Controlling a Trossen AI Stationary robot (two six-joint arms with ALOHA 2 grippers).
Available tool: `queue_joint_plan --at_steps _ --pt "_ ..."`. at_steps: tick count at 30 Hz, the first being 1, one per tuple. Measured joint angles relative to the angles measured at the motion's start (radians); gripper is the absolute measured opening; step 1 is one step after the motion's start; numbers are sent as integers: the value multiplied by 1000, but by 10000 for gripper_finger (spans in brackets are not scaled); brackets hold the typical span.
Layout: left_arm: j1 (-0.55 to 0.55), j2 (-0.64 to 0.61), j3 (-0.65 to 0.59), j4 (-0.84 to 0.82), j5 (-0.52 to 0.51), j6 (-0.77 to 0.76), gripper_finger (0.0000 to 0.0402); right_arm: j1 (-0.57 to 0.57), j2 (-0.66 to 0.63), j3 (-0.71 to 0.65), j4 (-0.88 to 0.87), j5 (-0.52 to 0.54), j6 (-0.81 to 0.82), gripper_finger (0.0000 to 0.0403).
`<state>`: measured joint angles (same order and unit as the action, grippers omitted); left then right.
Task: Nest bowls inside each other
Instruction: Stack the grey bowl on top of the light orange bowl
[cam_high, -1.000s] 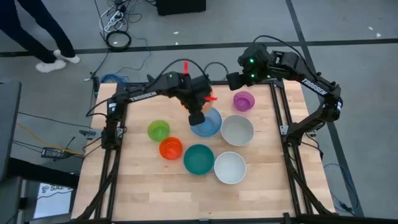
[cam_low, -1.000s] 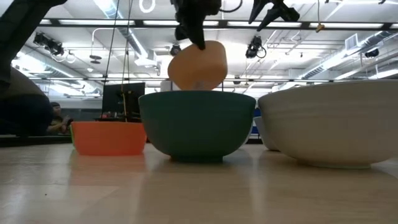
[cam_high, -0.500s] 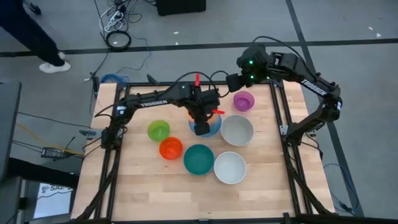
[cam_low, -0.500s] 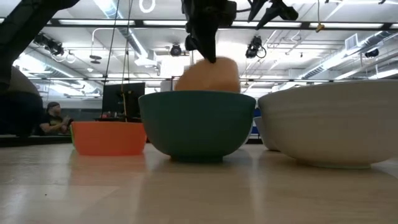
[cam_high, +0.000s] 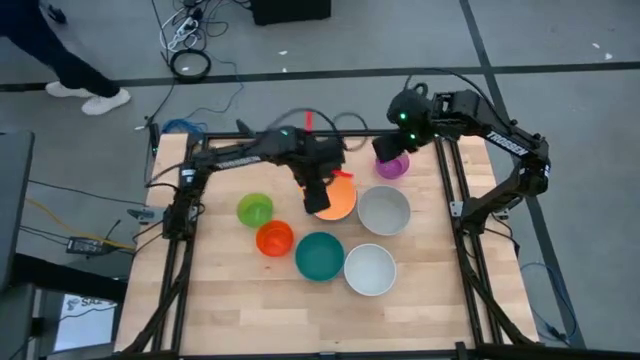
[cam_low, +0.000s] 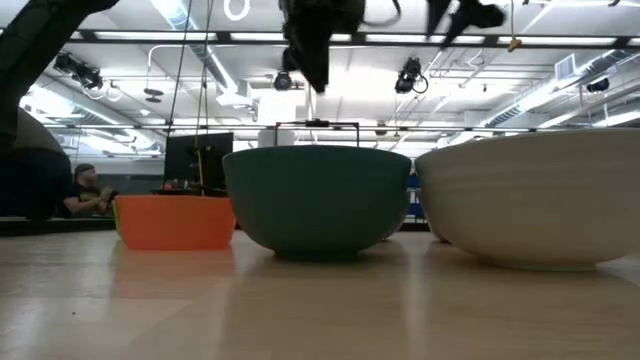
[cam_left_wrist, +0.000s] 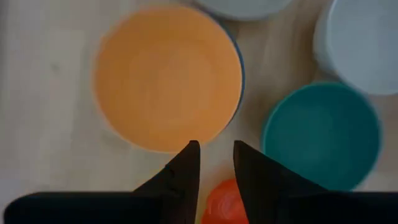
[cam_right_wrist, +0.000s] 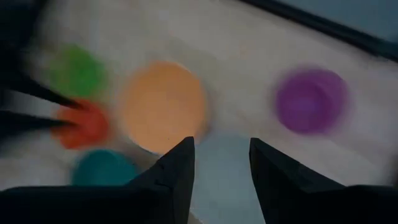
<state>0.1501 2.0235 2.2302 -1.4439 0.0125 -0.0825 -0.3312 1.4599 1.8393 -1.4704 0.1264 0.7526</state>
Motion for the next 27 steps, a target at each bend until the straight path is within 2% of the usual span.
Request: queue_joint_plan --at_steps 2,3,6,8,13,17,22,27 --pt "12 -58 26 6 0 -1 107 -1 -3 -1 -107 31 29 142" --pt "20 -92 41 18 1 -1 107 -7 -8 -12 -107 20 39 142" --pt "48 -198 84 58 0 -7 107 -34 -41 -83 -78 -123 78 142" --pt "71 -274 106 88 -2 -19 107 -35 -44 -130 -99 -169 91 142" --pt "95 -433 111 160 -22 -93 108 9 -44 -293 -72 -184 100 142" --pt "90 -513 110 166 -107 -144 108 30 -37 -420 -32 -181 108 142" --pt "90 -568 109 155 -197 -179 108 55 -38 -544 30 -174 110 142" --pt "90 -574 109 140 -236 -181 108 78 -38 -646 131 -101 106 142"
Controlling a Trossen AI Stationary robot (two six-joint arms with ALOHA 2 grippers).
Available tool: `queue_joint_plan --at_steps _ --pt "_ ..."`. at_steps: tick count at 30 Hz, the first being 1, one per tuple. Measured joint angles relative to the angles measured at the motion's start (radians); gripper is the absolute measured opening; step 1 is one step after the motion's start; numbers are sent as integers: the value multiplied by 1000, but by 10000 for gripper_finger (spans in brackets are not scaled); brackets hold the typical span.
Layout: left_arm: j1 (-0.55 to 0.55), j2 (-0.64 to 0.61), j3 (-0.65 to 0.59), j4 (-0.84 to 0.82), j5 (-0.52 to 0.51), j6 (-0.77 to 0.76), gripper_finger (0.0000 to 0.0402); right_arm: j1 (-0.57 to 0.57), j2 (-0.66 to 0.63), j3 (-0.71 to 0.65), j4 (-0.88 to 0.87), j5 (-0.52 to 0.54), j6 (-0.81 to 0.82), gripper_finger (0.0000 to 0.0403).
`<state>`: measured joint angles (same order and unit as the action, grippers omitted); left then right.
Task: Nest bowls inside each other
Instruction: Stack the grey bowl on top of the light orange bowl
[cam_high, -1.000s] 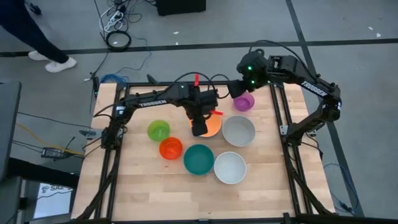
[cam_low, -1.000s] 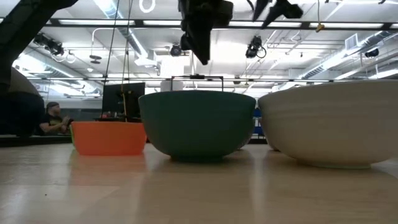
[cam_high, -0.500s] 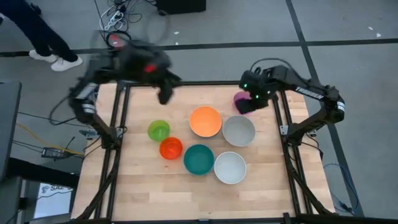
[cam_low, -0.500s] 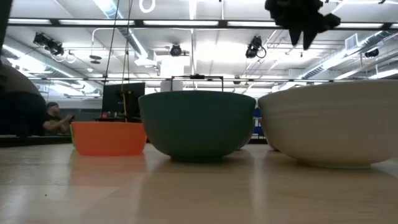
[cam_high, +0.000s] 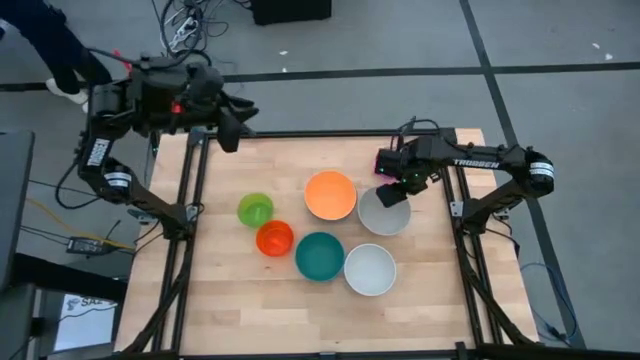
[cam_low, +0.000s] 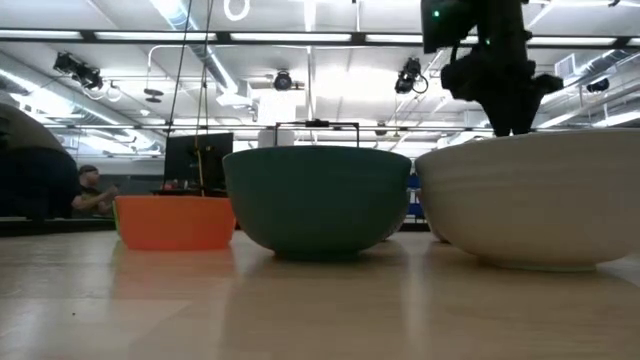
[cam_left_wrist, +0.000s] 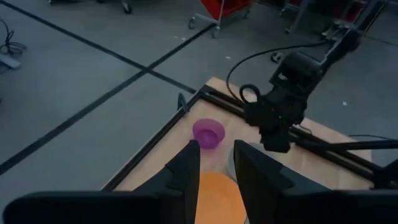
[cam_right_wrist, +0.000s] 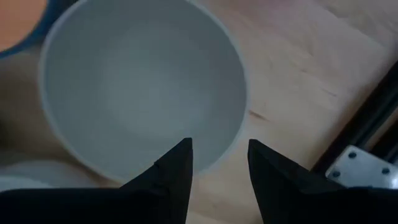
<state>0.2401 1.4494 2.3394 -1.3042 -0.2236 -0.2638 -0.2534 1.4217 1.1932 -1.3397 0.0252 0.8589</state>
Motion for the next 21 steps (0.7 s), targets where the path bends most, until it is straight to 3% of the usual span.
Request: queue_joint_plan --at_steps 7,21 --pt "0 15 -35 -13 0 -3 108 1 0 -152 87 21 5 142" --pt "0 18 -169 19 34 -37 108 -10 0 -360 343 -44 65 142"
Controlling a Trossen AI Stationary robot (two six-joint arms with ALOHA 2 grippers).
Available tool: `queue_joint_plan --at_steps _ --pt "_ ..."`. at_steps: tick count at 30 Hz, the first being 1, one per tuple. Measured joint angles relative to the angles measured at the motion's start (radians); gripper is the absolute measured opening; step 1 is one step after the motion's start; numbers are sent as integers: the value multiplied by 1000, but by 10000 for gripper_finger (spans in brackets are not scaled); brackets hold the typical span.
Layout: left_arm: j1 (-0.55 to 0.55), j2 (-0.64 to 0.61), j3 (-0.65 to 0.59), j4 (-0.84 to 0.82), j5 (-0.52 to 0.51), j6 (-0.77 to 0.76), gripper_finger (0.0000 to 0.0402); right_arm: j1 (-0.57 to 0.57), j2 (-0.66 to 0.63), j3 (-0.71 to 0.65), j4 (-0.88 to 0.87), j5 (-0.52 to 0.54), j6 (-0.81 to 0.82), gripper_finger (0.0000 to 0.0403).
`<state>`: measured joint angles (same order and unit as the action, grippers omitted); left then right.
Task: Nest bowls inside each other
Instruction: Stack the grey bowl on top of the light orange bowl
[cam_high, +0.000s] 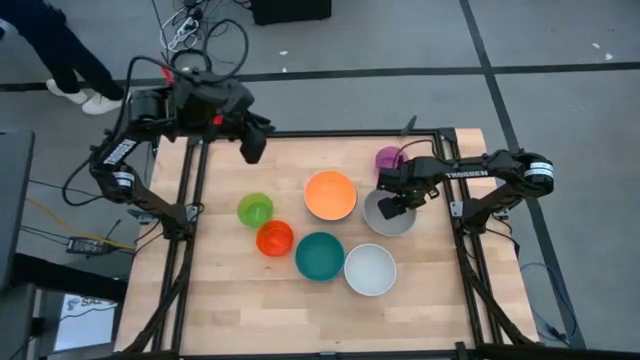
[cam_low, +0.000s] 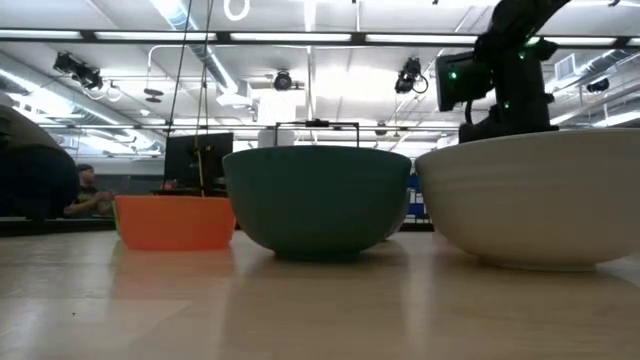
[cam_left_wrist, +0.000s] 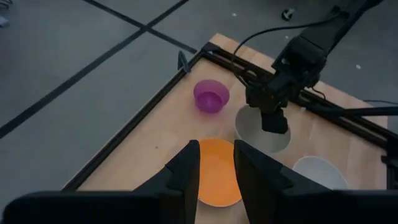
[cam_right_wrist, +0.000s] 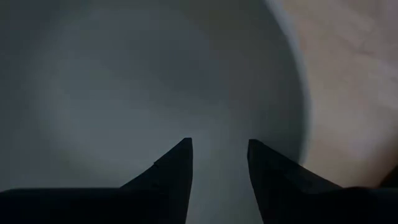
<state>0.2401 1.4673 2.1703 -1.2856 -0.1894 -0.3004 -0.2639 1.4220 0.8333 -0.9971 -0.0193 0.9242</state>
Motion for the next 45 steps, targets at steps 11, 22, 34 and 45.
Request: queue_joint_plan --at_steps 11,22,34,45 --pt "0 -1 0 3 8 -20 108 40 -42 124 -67 149 -9 142" --pt "0 -1 0 4 7 -19 108 11 -34 102 -169 154 -20 142" --pt "0 -1 0 4 4 -18 108 3 -33 -62 -9 88 -1 126" --pt "0 -1 0 1 -4 -16 108 -8 -90 86 -100 107 -59 1"
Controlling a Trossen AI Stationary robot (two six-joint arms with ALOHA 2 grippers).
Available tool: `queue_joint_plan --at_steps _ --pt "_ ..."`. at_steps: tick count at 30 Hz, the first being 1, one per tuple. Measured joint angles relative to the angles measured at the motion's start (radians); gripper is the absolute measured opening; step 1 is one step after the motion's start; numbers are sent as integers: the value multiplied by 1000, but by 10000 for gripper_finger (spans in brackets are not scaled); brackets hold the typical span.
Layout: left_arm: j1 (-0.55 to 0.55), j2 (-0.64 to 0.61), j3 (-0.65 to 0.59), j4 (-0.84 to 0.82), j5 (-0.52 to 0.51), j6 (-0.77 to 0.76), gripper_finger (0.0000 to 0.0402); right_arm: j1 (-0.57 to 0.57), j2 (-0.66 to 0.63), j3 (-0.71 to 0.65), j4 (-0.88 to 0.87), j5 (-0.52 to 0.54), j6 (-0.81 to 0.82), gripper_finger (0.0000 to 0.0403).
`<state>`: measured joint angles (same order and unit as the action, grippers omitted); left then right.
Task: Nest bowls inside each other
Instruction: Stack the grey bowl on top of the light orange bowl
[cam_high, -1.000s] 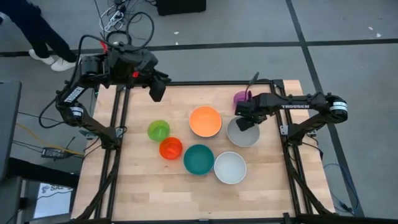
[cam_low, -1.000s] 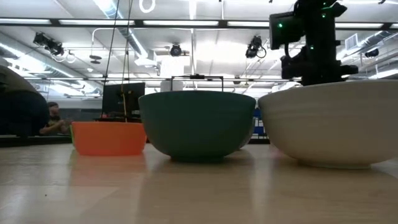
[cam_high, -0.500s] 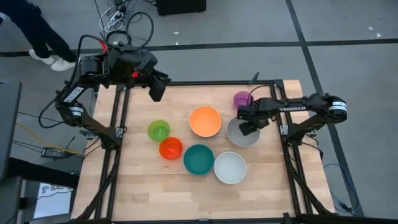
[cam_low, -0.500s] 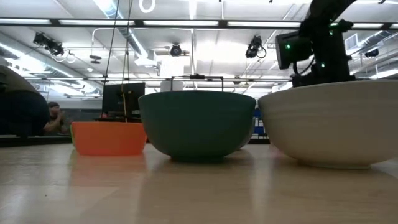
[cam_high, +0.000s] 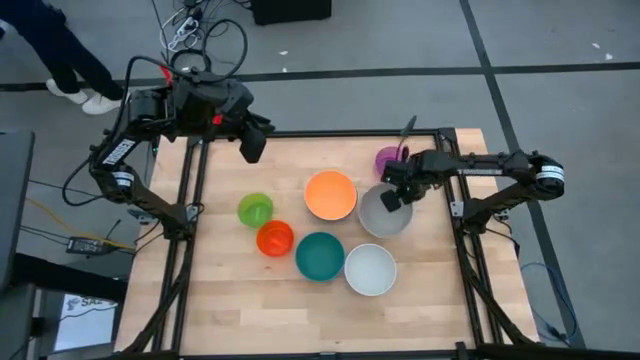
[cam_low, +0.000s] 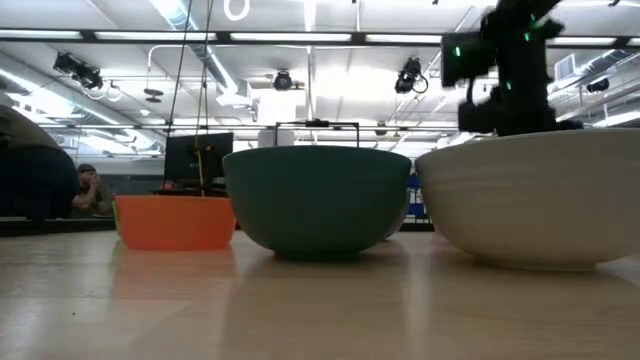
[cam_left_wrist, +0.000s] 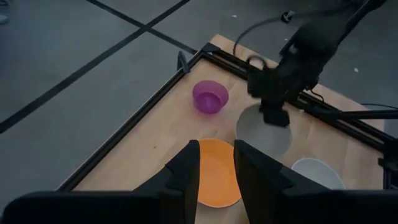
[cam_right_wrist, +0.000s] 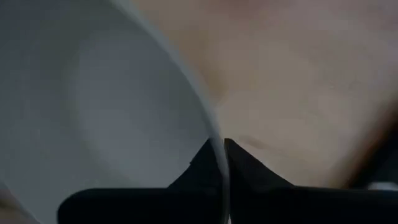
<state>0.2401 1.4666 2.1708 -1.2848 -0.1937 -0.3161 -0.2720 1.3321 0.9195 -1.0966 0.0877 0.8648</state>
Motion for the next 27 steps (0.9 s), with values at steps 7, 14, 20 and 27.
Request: queue_joint_plan --at_steps 7,14,20,27 --pt "0 2 0 2 -27 25 108 0 34 276 -33 33 -50 0" --pt "0 3 0 73 -34 -48 108 -17 269 451 138 80 -119 0" --pt "0 -12 0 214 -24 -103 108 -15 473 629 79 72 -224 0" --pt "0 -21 2 198 -4 -105 108 -15 516 746 61 93 -310 39"
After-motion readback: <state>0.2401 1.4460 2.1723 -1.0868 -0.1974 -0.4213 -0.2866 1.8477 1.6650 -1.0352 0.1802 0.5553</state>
